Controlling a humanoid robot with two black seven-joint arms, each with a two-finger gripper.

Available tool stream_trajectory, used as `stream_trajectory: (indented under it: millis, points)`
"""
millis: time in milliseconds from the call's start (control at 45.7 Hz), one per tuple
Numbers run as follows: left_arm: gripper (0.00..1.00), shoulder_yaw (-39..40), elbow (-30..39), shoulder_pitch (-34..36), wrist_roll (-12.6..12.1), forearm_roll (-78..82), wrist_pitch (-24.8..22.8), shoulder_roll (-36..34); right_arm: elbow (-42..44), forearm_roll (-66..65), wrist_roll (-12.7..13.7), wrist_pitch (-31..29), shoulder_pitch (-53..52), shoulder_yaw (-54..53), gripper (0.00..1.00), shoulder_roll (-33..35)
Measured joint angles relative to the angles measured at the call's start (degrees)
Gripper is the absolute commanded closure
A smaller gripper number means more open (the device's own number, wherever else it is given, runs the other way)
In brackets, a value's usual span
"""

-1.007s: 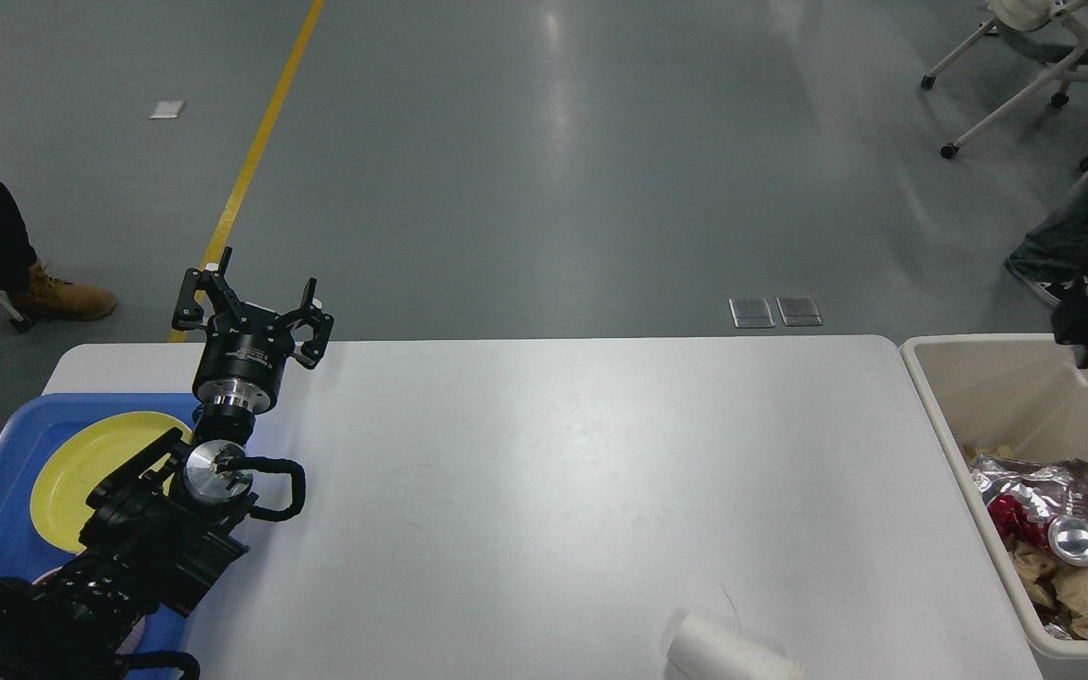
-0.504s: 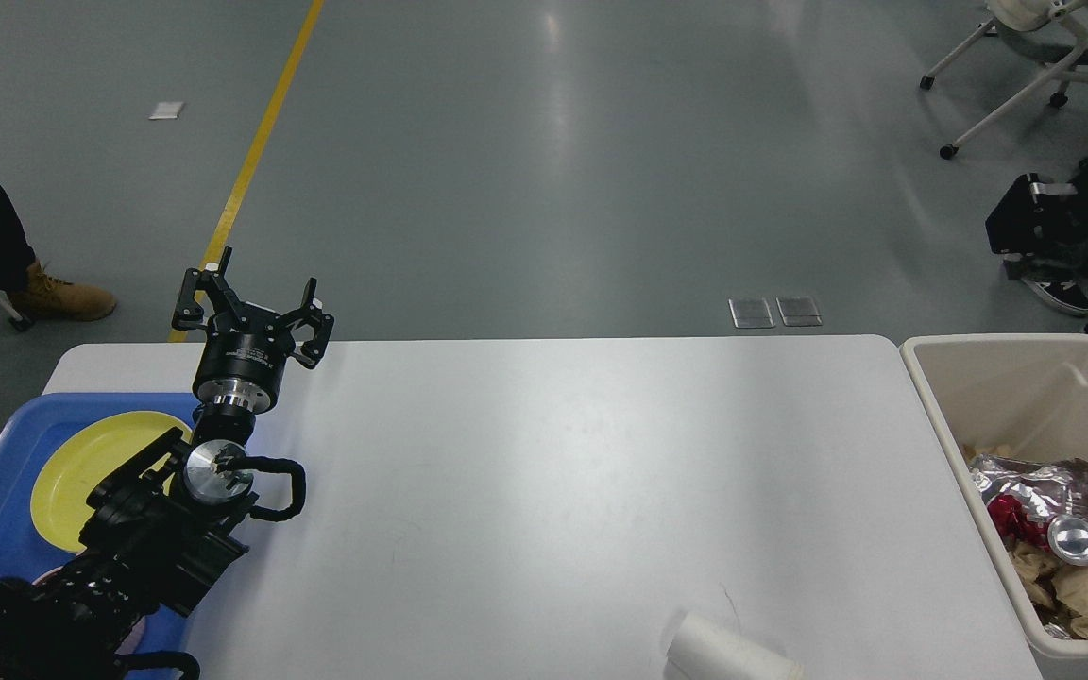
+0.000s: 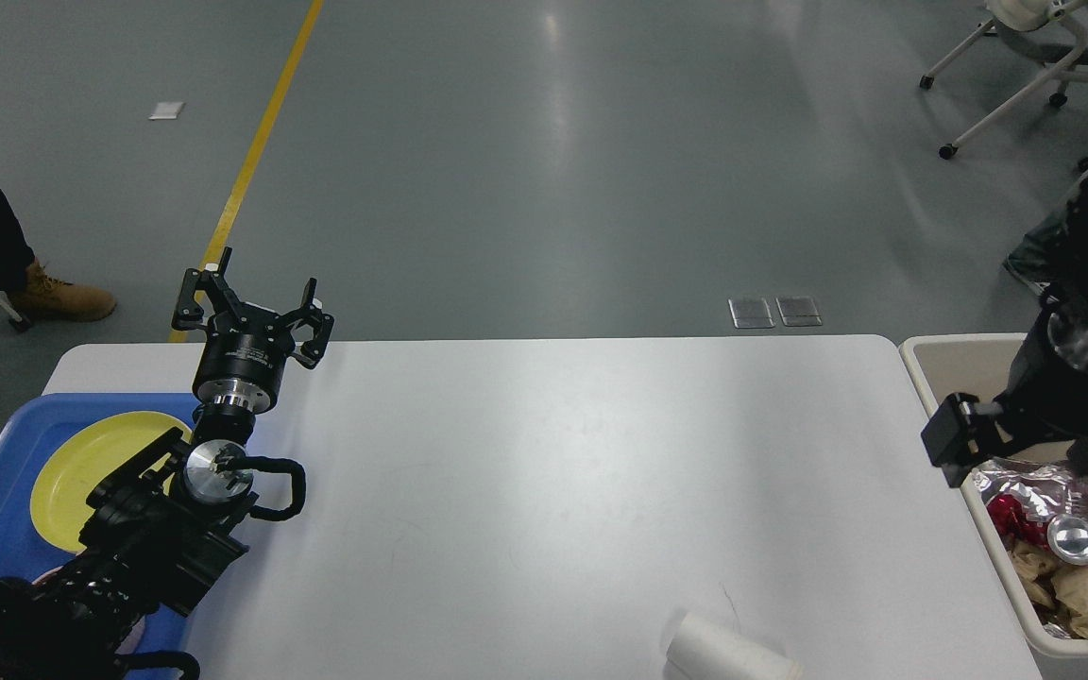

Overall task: Tidy desktop
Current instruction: 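Move the right gripper down toward the white paper cup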

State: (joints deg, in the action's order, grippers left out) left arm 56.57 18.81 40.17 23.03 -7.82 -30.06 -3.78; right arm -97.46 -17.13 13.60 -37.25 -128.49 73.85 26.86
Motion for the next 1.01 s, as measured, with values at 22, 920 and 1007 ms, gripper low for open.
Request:
stream_trajectory:
  millis: [22,920,1007]
  points:
    - [0.04,0.00,0.00,0.00,0.00,0.00,0.00,0.00,-0.76,0.19,-0.06,0.19,0.00,-0.13,0.00,-0.08]
    - [0.04,0.01,0.00,0.00,0.00,0.00,0.00,0.01,-1.46,-14.74,0.38,-4.95,16.49,-24.58,0.00,3.53]
    - [0.04,0.01,0.00,0.00,0.00,0.00,0.00,0.01,-1.51,-18.44,0.38,-4.98,19.45,-27.92,0.00,4.35]
